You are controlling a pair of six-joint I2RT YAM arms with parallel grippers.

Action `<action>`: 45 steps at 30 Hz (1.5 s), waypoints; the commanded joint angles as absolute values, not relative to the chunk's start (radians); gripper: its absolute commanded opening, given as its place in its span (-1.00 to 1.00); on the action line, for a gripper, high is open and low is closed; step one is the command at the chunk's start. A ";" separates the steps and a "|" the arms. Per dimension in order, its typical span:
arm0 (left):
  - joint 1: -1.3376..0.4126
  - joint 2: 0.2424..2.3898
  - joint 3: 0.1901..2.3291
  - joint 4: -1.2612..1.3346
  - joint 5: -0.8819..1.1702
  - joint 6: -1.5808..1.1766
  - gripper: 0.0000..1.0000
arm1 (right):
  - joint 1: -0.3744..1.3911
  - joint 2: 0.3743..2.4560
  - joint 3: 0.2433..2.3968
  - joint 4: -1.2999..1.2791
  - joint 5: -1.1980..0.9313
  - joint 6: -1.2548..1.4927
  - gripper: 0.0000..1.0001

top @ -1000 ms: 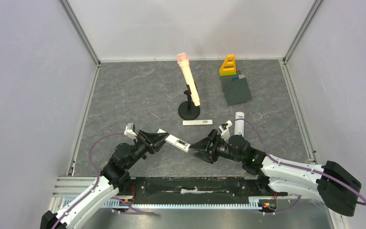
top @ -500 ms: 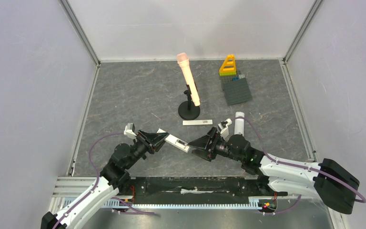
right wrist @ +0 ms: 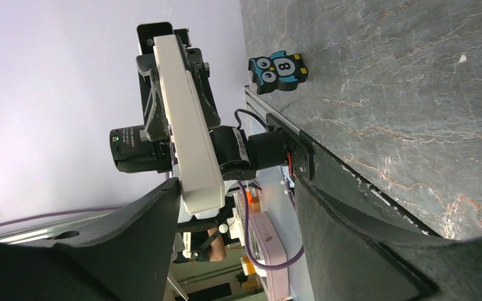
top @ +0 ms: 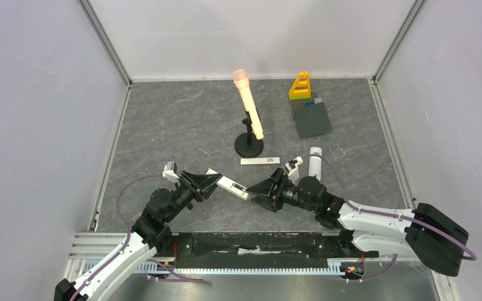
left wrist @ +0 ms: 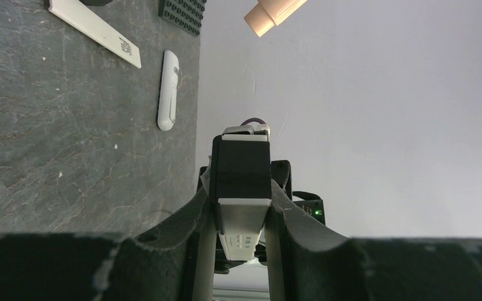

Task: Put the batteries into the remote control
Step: Load the battery into the remote control.

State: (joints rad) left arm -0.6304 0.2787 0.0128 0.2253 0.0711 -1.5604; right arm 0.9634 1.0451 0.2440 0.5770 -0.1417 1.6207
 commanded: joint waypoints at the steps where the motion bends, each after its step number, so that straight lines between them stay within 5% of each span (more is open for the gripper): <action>1: -0.632 0.272 -0.046 0.329 0.081 -1.571 -0.96 | 0.959 1.073 0.280 0.582 -0.148 1.620 0.34; 22: -0.632 0.206 -0.019 0.417 0.102 -1.159 -0.96 | 0.959 1.130 0.505 0.002 0.037 1.377 0.12; 36: -0.632 0.193 -0.004 0.281 0.059 -1.072 -0.96 | 0.959 0.974 0.474 0.033 0.025 1.311 0.58; 45: -0.632 0.196 -0.003 0.286 0.108 -1.036 -0.96 | 0.959 0.968 0.513 0.086 -0.023 1.122 0.69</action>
